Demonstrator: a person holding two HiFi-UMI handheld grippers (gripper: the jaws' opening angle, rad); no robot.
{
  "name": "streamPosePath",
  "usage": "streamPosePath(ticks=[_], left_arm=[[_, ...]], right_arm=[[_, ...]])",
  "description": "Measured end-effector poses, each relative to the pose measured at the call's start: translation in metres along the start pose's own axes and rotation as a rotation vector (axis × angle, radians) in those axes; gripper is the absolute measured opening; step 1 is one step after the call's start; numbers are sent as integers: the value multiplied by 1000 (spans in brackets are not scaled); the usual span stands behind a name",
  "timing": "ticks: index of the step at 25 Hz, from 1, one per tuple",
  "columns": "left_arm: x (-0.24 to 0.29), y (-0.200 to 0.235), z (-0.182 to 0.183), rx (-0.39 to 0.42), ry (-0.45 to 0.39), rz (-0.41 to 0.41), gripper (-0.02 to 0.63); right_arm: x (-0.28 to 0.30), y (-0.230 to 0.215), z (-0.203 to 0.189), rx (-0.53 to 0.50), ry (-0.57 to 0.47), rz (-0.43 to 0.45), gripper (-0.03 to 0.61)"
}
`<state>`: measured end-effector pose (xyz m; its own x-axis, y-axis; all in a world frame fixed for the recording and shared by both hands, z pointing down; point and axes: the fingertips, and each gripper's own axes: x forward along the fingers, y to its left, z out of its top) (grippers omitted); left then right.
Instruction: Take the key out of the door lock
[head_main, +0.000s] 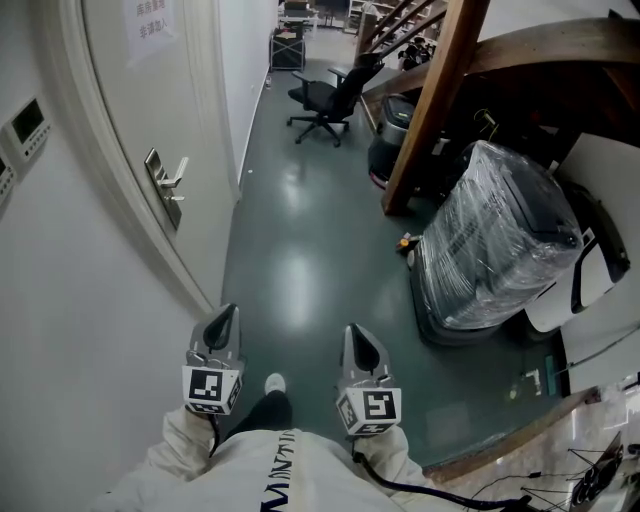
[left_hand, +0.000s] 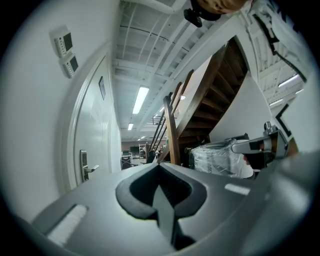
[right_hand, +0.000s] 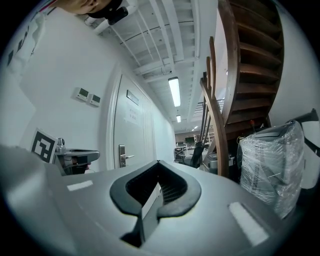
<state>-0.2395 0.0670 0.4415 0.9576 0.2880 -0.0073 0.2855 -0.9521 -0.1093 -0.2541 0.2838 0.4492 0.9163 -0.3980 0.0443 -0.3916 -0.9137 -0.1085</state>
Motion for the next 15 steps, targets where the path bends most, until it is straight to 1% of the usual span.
streamPosePath(ticks=[7,12,15], left_arm=[[53,27,-10,-7,2,10,-2],[108,56,-18,-15,13,17,-2],[138,80,-22,-19,21,29,-2]], right_arm=[[58,-13,1,-3,10,11,0],[123,-25,1,-6,41,21,0],[168,-27,3,-17,57,38,0]])
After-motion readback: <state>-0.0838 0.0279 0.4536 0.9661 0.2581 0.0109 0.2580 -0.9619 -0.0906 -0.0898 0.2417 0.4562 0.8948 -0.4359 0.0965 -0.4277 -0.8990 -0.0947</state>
